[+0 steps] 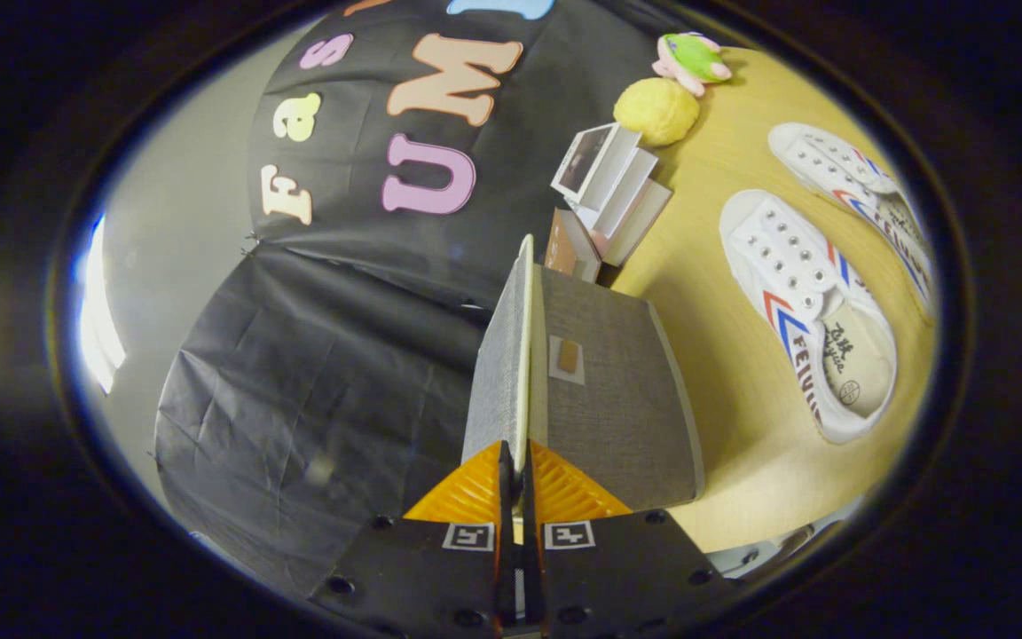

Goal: Open the storage box then place both shoes into the box .Put the left shoe in first, then the right shoe, with the right side of both shoes facing outward in a uniform manner.

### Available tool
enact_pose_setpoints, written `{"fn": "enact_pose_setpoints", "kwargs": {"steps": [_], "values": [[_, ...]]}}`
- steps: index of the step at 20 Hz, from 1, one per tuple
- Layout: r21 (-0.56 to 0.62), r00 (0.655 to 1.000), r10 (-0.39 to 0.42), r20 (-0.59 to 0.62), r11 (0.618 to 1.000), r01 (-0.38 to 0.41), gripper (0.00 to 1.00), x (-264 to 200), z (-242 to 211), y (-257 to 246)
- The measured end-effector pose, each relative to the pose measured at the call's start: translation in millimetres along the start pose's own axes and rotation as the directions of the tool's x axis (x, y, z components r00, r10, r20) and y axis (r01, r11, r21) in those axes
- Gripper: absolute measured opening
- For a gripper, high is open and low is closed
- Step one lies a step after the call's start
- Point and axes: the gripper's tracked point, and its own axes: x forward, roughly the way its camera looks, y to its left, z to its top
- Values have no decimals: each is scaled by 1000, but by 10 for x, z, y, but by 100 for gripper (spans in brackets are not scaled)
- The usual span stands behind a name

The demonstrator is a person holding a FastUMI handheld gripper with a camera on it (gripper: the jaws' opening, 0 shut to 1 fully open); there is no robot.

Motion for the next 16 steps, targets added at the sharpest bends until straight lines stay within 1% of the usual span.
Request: {"fn": "enact_pose_setpoints", "kwargs": {"steps": [4, 9, 12, 16], "values": [[-60, 1000, 11, -4, 998, -11, 7, -18, 75, 286], [-116, 998, 57, -1, 992, -57, 8, 13, 120, 795], [-172, 997, 76, -10, 982, -77, 9, 79, 78, 1104], [-243, 992, 126, -21, 962, -127, 9, 258, -34, 1570]]}}
